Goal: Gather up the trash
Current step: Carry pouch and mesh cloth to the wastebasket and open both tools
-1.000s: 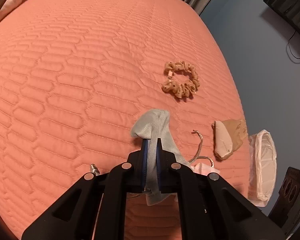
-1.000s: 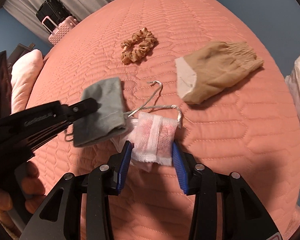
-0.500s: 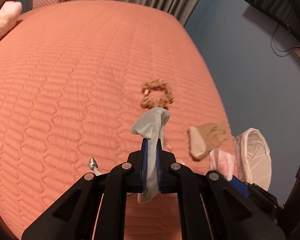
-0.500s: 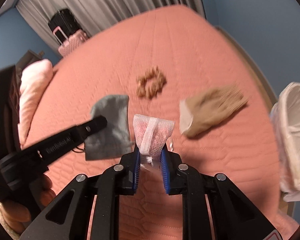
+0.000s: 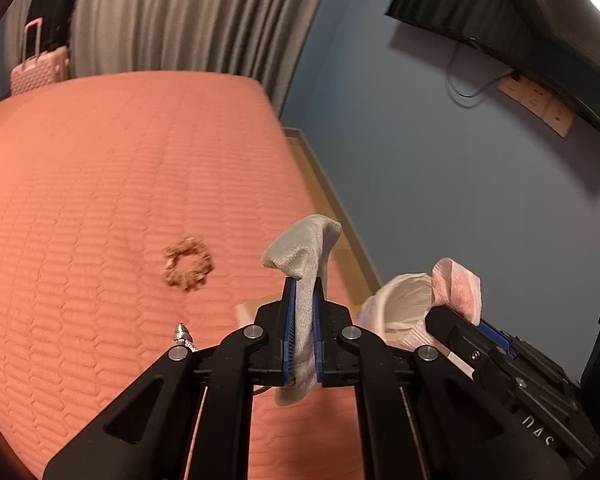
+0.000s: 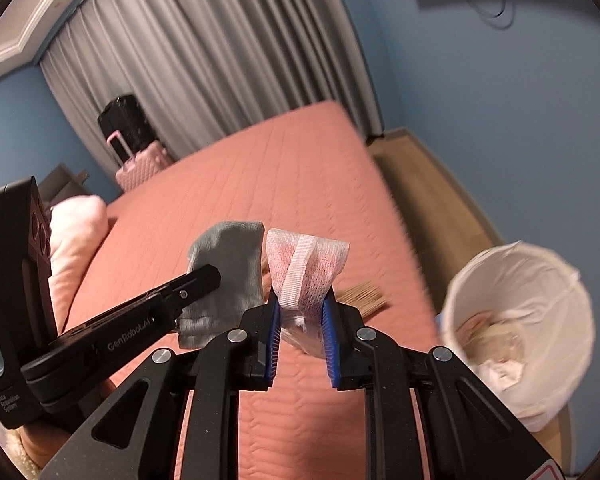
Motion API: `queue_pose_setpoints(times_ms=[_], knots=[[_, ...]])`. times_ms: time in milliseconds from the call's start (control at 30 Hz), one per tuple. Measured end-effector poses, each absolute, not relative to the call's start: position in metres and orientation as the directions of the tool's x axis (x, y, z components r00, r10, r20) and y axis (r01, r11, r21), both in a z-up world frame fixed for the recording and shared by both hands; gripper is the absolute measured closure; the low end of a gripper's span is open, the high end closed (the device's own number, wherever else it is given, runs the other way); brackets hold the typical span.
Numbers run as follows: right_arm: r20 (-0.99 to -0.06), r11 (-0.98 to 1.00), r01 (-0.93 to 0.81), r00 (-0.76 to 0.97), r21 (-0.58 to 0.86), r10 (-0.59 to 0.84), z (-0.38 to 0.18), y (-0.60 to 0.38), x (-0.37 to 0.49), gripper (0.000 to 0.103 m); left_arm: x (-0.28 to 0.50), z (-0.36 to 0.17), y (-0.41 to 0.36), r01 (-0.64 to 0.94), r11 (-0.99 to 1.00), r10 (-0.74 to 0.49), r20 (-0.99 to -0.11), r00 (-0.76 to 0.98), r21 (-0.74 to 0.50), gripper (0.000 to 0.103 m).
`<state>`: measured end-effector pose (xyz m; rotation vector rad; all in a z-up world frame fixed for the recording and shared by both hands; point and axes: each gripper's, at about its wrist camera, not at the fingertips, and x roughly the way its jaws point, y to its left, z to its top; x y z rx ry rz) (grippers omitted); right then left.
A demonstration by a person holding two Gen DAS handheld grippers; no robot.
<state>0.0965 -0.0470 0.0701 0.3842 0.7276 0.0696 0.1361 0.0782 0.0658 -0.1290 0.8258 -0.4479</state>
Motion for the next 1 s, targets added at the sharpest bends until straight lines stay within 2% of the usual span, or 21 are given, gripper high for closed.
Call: queue_pose_setpoints(times_ms=[433,733,1000], knots=[[-0.578,0.916,0.204,0.816,0.346,0.037,0.107,-0.149,0.046,0.086,0.108,0.094,-0.028,0.526,0.819,-0.535,-0.639,0.553,-0.231,0.095],[-0.577,0.892,0.285,0.816,0.351,-0.034,0.104,-0.198,0.025,0.086,0.095,0.094,-0.085,0.599,0.775,-0.562,-0.654,0.507,-0.202,0.095],[-0.584,0.873,0.329,0.809,0.361,-0.063,0.098,-0.218,0.020,0.085,0.094,0.089,-0.113,0.626,0.747,-0.586,-0.666,0.462,-0.223,0.094]])
